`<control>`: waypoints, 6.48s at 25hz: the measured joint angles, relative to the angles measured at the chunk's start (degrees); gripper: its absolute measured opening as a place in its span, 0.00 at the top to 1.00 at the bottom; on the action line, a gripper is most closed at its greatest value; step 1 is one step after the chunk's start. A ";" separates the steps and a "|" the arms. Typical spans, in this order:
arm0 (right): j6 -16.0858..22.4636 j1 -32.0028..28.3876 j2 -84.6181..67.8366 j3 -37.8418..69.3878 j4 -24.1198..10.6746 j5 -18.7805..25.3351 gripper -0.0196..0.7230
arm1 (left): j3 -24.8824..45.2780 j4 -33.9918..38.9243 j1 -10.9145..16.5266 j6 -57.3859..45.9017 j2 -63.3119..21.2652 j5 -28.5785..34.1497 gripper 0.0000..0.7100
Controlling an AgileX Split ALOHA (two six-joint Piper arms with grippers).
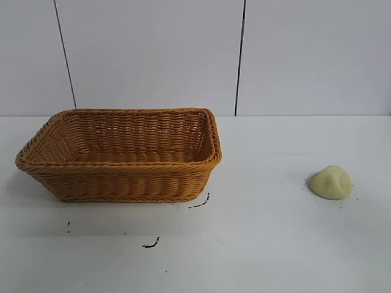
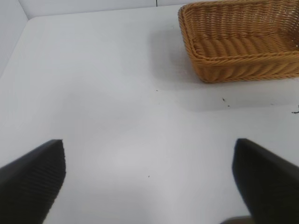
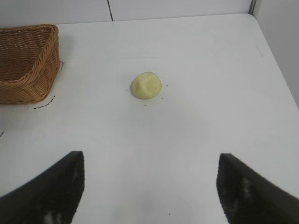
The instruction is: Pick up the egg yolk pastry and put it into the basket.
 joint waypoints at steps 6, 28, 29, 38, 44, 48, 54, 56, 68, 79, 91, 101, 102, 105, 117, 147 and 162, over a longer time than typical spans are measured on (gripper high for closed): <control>0.00 0.00 0.00 0.00 0.00 0.00 0.22 | 0.00 0.00 0.00 0.00 0.00 0.00 0.02; 0.02 0.00 66.07 -37.61 1.49 -4.10 0.22 | 0.00 0.00 0.00 0.00 0.00 0.00 0.02; 0.02 0.00 69.71 -40.40 1.82 -3.97 0.22 | 0.00 0.00 0.00 0.00 0.00 0.00 0.02; -2.87 0.00 96.81 -57.64 2.18 2.42 0.22 | 0.00 0.00 0.00 0.00 0.00 0.00 0.02; -5.12 0.50 106.09 -59.44 2.12 3.17 0.22 | 0.00 0.00 0.00 0.00 0.00 0.00 0.02; -6.23 3.13 108.78 -59.49 1.94 2.03 0.21 | 0.00 0.00 0.00 0.00 0.00 0.00 0.02; -6.46 5.52 111.40 -59.55 1.89 0.46 0.09 | 0.00 0.00 0.00 0.00 0.00 0.00 0.02; -6.11 5.52 112.70 -59.55 0.86 -0.46 0.07 | 0.00 0.00 0.00 0.00 0.00 0.00 0.02; -3.00 5.52 122.05 -59.55 -2.16 -4.79 0.06 | 0.00 0.00 0.00 0.00 0.00 0.00 0.02; -0.69 5.52 127.49 -59.55 -2.22 -6.32 0.08 | 0.00 0.00 0.00 0.00 0.00 0.00 0.02; -0.58 5.52 127.49 -59.55 -2.58 -6.39 0.70 | 0.00 0.00 0.00 0.00 0.00 0.00 0.02; -0.63 5.52 122.72 -65.01 -2.65 1.32 0.76 | 0.00 0.00 0.00 0.00 0.00 0.00 0.02; -0.75 5.52 121.60 -67.00 -2.65 2.84 0.76 | 0.00 0.00 0.00 0.00 0.00 0.00 0.02; -0.80 5.52 119.32 -73.30 -2.65 6.71 0.76 | 0.00 0.00 0.00 0.00 0.00 0.00 0.02; -0.80 7.68 118.90 -86.30 -1.30 10.47 0.76 | 0.00 0.00 0.00 0.00 0.00 0.00 0.02; -0.22 38.13 138.42 -86.47 0.05 -18.87 0.76 | 0.00 0.00 0.00 0.00 0.00 0.00 0.02; -0.18 38.13 139.95 -102.13 -0.78 -6.11 0.19 | 0.00 0.00 0.00 0.00 0.00 0.00 0.02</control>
